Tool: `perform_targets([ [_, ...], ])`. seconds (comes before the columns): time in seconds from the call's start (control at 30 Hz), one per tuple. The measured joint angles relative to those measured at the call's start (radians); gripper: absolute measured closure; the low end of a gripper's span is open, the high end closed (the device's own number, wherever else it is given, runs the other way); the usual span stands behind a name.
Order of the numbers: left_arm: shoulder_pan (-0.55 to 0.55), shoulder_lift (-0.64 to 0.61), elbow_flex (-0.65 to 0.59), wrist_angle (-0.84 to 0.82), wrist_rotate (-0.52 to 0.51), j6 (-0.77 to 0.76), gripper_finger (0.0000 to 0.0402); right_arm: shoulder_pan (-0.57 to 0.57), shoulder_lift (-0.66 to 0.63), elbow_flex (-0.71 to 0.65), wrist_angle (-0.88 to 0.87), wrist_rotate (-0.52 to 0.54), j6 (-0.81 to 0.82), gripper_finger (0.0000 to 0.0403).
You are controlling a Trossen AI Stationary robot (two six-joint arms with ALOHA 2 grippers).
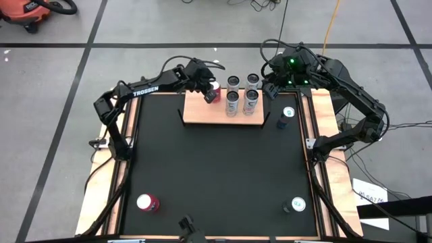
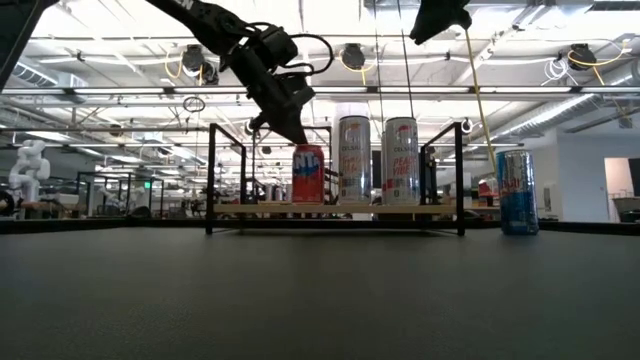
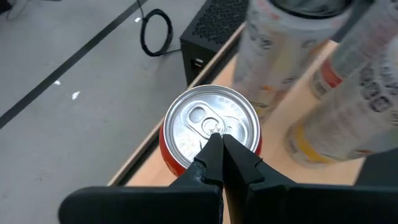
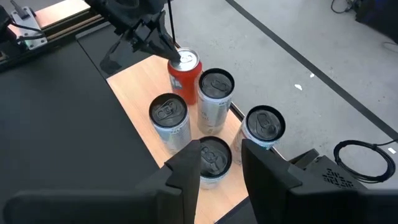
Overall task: Place canned beverage on shelf
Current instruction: Put the top orange soda can on the shelf, then put the orange soda can on the shelf
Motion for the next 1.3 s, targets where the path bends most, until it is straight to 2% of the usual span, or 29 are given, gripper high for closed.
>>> perform_targets([
  [0.33,-0.002,-0.009,0.024,-0.023,-0.008,0.0,0.0402,0.0,0.0,0.0,0.001,0.0,0.0,0.0298],
  [0.53,-0.025,-0.028,0.104,-0.094,-0.006,0.0,0.0402,0.0,0.0,0.0,0.008,0.0,0.005,0.0298],
  [0.7,-0.045,-0.071,0.161,-0.132,-0.006,-0.001,0.0401,0.0,0.0,0.0,0.008,0.0,0.03,0.0298],
  [0.8,-0.067,-0.131,0.168,-0.145,-0.007,0.0,0.0386,0.013,-0.013,-0.001,-0.024,-0.005,0.034,0.0294],
  [0.93,-0.103,-0.224,0.158,-0.184,-0.039,0.027,0.0342,0.059,-0.057,-0.001,-0.133,-0.008,0.091,0.0272],
  [1.07,-0.162,-0.3,0.091,-0.194,-0.062,0.021,0.0299,0.153,-0.106,-0.001,-0.248,-0.008,0.22,0.0232],
  [1.2,-0.268,-0.37,0.003,-0.208,-0.061,-0.027,0.027,0.287,-0.143,-0.001,-0.284,-0.002,0.396,0.0188],
  [1.3,-0.375,-0.431,-0.035,-0.28,-0.099,-0.103,0.0261,0.39,-0.146,0.0,-0.276,0.07,0.527,0.0165],
])
